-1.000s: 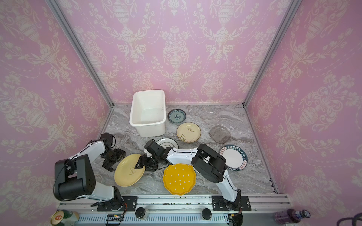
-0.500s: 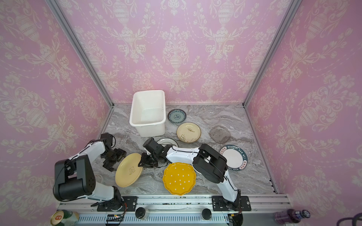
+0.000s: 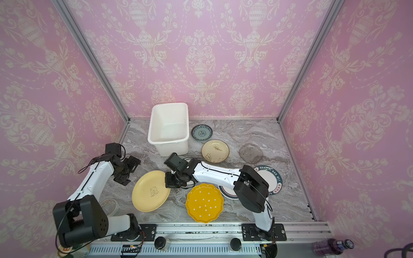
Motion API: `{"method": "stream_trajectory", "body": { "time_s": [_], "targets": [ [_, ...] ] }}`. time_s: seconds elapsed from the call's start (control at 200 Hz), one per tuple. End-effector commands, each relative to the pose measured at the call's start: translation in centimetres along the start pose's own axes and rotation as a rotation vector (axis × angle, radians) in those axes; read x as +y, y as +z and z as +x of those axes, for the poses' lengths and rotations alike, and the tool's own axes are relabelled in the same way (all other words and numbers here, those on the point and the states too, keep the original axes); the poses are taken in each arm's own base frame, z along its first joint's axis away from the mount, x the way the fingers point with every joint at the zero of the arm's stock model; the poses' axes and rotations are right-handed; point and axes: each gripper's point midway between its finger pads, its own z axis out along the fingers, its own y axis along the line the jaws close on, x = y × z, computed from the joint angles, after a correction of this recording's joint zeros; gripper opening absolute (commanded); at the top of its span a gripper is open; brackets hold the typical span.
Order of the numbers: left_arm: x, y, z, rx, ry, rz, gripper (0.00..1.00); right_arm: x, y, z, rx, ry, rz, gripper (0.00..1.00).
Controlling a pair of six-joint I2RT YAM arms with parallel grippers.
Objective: Place the plates into the plastic bin on the countertop
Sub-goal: Pick up the plate from the bottom-left of the table, then place the plate in the plastic bin.
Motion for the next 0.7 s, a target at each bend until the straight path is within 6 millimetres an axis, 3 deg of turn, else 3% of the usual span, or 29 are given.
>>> {"method": "stream_trajectory", "body": {
  "time_s": [0.0,0.15,0.295,0.525,0.69],
  "targets": [
    [-2.2,-3.0,-0.8,-0.066,-0.047,0.114,0.98,0.5,-5.8,-0.8,-0.068,-0.105,0.057,0.0],
    [-5.3,-5.9,-1.7,-0.128,-0.027,0.25,0.98,0.2,-11.1,-1.7,-0.136,-0.156,0.11,0.0],
    [-9.1,-9.1,-2.2,-0.182,0.082,0.348,0.99,0.8,-16.1,-4.3,-0.244,-0.144,0.103,0.0],
    [-13.7,-12.1,-2.0,-0.232,0.266,0.446,0.99,1.0,-22.5,-12.7,-0.461,-0.036,0.094,0.0],
    [-15.6,-11.5,-0.7,-0.206,0.391,0.451,0.99,0.0,-23.6,-18.9,-0.555,0.008,0.144,0.0]
  ]
}}
